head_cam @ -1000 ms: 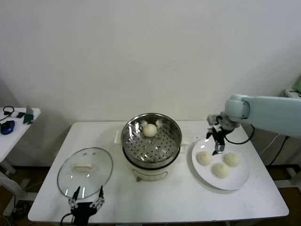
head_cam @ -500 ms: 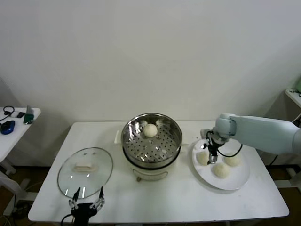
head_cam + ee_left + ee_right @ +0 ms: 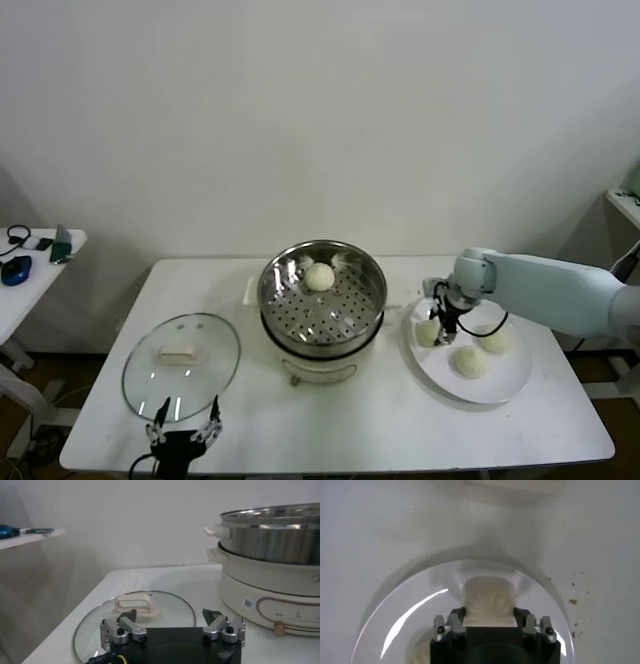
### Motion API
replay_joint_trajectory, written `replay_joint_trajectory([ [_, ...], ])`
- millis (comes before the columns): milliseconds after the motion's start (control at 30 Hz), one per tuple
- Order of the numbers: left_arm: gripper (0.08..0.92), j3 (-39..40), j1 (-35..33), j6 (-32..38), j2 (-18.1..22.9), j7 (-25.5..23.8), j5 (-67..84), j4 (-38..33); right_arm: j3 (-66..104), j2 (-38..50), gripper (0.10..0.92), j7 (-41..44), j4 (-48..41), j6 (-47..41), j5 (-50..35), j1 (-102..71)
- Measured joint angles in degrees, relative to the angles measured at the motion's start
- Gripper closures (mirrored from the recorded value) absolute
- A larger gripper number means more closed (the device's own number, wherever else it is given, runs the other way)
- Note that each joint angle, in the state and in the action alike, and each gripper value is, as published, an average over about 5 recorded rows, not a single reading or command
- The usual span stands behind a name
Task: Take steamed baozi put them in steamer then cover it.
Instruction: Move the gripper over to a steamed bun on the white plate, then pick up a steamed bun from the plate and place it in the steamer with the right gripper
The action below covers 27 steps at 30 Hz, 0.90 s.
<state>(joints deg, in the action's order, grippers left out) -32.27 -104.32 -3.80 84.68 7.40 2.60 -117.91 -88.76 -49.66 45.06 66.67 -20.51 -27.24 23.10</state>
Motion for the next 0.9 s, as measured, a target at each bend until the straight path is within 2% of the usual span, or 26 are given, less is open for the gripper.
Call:
replay_joint_trajectory([
  [233,0.177,0.20,-0.27,-0.03,0.12,0.11,-0.29,-0.56,-5.22,0.50,0.372,3.08,3.02,1.49,-3.79,10.64],
  [467,0.177,0.75,-0.04,-0.18,0.22,0.10,-0.42,-1.25,-9.66,-1.95,0.372,6.33,7.47,1.62,-12.27,25.84],
  [700,0.177,0.91,0.01,-0.26,0.12,0.09,-0.33,-1.80,-7.73,-8.88,0.372,5.54,11.51,-1.11,-21.70,32.99],
  [900,0.177,0.71,-0.30,-0.43,0.10,0.08,-0.21,-2.35,-5.70,-17.15,0.372,3.08,11.60,-3.74,-25.70,32.12],
])
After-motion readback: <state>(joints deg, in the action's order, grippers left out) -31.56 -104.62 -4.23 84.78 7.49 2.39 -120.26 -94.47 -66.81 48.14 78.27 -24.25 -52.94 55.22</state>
